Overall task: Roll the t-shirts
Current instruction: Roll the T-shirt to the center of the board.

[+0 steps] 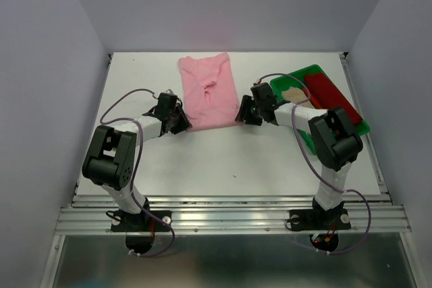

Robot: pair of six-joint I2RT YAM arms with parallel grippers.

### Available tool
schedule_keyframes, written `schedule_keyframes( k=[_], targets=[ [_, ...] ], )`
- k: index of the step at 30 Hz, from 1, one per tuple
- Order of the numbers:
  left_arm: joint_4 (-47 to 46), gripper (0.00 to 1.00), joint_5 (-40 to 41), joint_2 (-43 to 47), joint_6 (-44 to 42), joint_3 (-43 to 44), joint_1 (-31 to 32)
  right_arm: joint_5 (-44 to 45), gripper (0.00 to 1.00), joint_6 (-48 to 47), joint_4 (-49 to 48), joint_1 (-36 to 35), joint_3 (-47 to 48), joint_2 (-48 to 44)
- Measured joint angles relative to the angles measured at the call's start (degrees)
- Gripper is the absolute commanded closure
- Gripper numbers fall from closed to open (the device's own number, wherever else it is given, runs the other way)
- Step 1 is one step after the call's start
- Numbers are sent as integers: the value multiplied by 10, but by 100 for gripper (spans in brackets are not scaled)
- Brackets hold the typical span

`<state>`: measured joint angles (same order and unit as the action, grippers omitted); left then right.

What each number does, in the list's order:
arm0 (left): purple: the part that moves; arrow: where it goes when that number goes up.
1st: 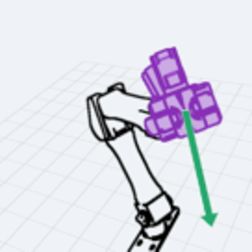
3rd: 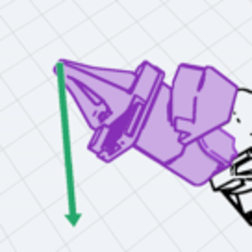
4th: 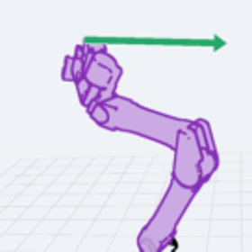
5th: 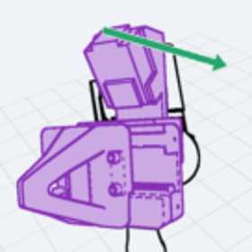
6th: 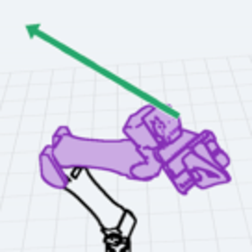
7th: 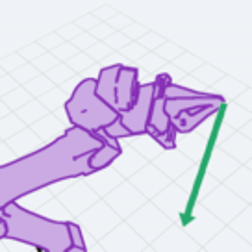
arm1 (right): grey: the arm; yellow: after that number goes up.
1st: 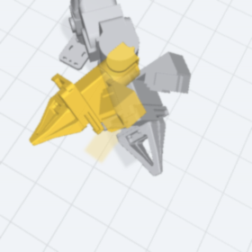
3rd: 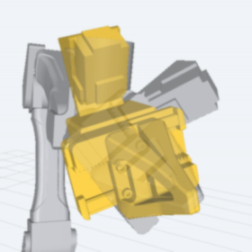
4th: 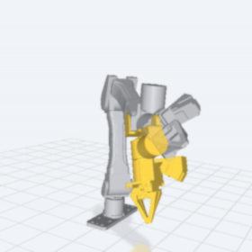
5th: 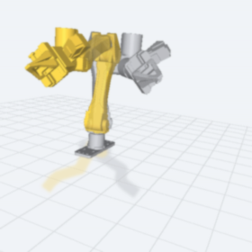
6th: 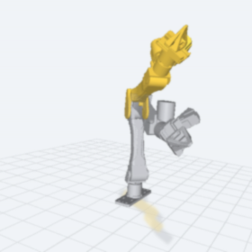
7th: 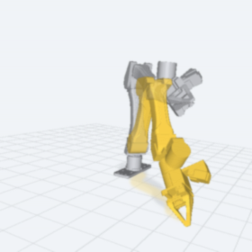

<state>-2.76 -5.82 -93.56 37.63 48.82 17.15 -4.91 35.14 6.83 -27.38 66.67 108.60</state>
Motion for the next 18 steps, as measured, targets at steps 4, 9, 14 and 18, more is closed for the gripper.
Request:
schedule_keyframes(
  k=[4,9,14,18],
  targets=[
    [-9,60,-2,-18,5,-6,0,-10,52,7,-16,0,0,7],
    [-18,61,-2,-21,8,-6,0,-17,59,11,-18,0,0,10],
    [-37,100,-5,-31,16,-6,0,-18,69,14,-18,0,-1,11],
    [-49,100,-13,-38,19,-5,0,-18,85,13,-19,0,-5,11]
  ],
)
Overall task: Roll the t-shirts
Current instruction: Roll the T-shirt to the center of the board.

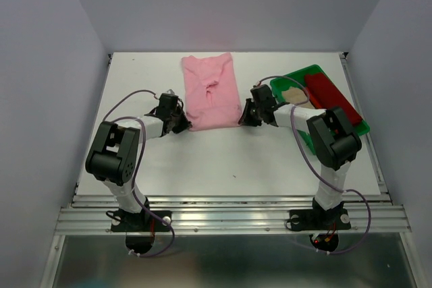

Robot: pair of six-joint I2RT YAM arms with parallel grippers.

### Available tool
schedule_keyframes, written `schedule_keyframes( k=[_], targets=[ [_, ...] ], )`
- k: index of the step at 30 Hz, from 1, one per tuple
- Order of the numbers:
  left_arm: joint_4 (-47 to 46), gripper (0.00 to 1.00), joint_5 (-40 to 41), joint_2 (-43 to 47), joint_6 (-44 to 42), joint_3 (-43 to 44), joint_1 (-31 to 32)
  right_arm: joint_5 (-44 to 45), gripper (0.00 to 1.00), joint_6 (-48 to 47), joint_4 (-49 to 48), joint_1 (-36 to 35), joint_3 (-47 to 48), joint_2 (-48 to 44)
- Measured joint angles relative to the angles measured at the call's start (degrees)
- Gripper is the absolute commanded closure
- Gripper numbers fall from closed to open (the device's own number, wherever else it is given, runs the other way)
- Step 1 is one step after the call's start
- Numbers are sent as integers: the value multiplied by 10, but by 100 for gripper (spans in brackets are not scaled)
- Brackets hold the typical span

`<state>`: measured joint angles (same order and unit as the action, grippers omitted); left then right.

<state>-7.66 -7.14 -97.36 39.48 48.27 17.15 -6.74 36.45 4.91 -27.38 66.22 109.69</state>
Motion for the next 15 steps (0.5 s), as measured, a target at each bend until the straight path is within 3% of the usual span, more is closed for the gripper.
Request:
schedule_keyframes(
  k=[4,15],
  targets=[
    [0,100,-2,0,0,0,0,-6,97,2,-4,0,-9,0],
    [19,100,-1,62,1,-44,0,-31,99,-10,-8,-1,-45,-27]
  ],
)
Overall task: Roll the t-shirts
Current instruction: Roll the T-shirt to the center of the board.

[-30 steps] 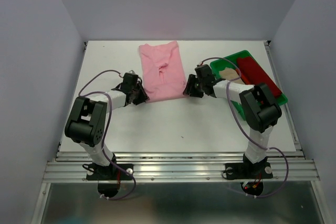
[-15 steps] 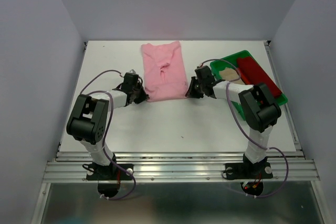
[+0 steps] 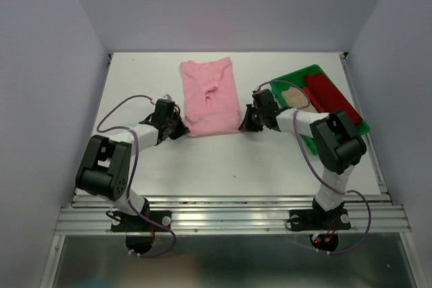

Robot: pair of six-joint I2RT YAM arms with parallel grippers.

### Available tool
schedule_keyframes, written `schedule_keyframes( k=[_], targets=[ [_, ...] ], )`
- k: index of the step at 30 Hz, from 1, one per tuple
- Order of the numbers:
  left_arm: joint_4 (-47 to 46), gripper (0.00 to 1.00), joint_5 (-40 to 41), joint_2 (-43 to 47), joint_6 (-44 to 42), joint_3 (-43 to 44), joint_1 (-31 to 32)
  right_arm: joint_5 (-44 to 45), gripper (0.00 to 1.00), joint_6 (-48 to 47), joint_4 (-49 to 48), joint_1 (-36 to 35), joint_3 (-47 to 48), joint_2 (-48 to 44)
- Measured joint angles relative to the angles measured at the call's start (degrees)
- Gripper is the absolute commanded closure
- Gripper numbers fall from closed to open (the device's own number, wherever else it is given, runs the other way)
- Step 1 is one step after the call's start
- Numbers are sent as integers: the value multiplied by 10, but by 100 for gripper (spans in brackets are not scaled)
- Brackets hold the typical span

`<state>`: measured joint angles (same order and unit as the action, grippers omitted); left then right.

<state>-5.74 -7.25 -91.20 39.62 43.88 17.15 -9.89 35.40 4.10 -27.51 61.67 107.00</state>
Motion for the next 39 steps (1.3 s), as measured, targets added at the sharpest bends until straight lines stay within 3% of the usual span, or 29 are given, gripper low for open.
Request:
schedule_keyframes(
  k=[12,16,17,19,24,27,30,32,35,39],
  targets=[
    [54,100,-1,183,19,-144,18,-17,98,-6,10,-54,-94,-78],
    [76,100,-7,221,28,-177,24,-17,82,5,18,-65,-120,-106],
    [81,100,-7,225,29,-178,24,-16,72,6,23,-67,-122,-111],
    [84,100,-7,228,30,-178,24,-5,63,4,30,-69,-121,-118],
    [86,100,-7,227,30,-178,24,42,57,-5,71,-70,-94,-129],
    [86,100,-7,227,30,-178,24,71,58,-13,87,-70,-50,-131],
    [86,100,-7,227,30,-178,24,85,68,-20,100,-70,19,-120],
    [86,100,-6,227,30,-178,24,86,81,-23,93,-70,72,-100],
    [86,100,-7,227,30,-178,24,75,88,-28,74,-70,163,-40],
    [86,100,-7,227,29,-178,24,46,89,-33,63,-70,296,79]
  ],
)
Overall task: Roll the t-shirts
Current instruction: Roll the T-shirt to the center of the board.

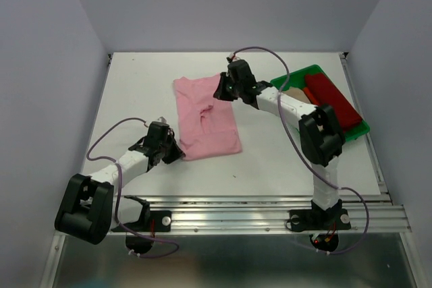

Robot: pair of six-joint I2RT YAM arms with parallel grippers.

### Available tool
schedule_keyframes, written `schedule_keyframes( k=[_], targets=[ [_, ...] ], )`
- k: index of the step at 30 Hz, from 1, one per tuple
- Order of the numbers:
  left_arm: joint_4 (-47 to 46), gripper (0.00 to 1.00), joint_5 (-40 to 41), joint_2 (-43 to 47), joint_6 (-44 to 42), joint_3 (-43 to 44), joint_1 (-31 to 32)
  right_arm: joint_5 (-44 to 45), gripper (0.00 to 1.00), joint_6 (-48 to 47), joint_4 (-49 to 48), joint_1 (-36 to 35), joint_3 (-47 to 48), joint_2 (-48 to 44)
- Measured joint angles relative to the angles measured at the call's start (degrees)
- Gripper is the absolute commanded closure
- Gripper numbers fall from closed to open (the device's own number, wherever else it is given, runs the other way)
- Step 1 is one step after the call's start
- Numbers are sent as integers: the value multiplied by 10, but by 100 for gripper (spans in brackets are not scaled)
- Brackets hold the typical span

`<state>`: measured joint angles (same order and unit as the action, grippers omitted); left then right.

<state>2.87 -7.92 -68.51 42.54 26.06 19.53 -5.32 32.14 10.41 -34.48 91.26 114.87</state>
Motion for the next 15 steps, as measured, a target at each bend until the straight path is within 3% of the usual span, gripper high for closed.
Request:
schedule_keyframes(
  k=[7,15],
  targets=[
    [0,100,0,0,0,0,0,-44,89,8,3,0,147,159],
    [0,100,0,0,0,0,0,-91,90,24,-4,0,146,186]
  ],
)
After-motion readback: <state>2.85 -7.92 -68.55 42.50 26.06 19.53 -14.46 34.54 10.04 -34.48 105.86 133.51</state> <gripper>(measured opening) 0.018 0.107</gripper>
